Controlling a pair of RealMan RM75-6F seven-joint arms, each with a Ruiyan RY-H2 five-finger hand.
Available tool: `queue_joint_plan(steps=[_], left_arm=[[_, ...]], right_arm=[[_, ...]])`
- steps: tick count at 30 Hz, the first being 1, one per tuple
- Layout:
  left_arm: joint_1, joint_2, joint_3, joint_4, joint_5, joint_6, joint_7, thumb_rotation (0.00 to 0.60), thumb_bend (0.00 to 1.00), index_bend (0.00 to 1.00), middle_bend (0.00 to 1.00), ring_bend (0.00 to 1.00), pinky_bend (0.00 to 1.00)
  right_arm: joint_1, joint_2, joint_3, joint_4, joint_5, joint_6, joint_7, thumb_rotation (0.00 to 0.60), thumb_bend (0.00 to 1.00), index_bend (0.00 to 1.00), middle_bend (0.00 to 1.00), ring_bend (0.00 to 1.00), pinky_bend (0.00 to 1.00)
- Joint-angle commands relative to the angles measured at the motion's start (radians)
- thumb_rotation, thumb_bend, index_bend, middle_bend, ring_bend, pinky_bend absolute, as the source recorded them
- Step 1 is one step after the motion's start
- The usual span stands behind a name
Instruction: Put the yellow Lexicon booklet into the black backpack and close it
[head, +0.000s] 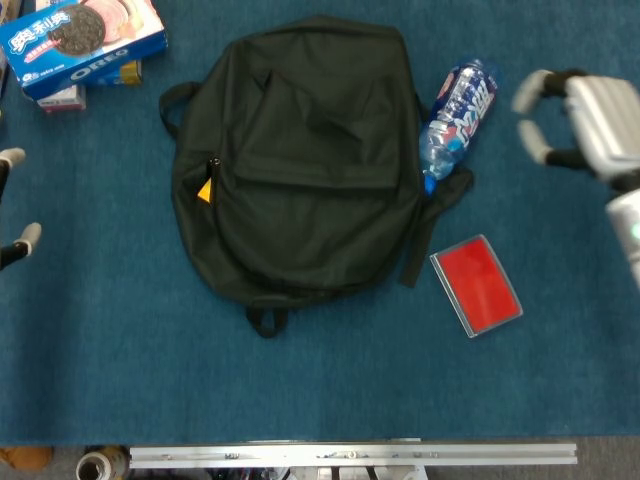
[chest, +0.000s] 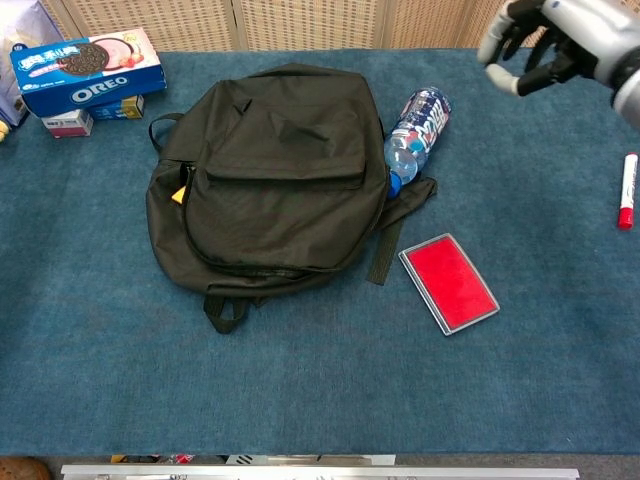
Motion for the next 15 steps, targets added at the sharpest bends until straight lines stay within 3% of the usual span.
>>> queue_joint_plan(steps=[1,8,15], left_arm=[[0.008,0.007,0.007,0.000,0.007,0.004,-0.009,0.600,0.14,0.28,0.33,0.28,0.47],[0.026,0.026,0.026,-0.008,0.023,0.006,-0.044,0.600,0.14,0.28,0.33,0.28,0.45],[0.045,0.040,0.046,-0.025,0.034,0.007,-0.060,0.600,0.14,0.28,0.33,0.28,0.44]], right_arm=[[-0.067,0.037,-0.058,0.016,-0.065,0.062,-0.026,0.600,0.39,0.51,0.51,0.38,0.46],[-0.214,0.059,-0.142,0.059,-0.188,0.207,-0.020,0.600,0.39,0.54,0.53,0.40,0.46],[-0.327,0.069,-0.165,0.077,-0.241,0.290,0.037,0.600,0.39,0.55,0.53,0.40,0.46]])
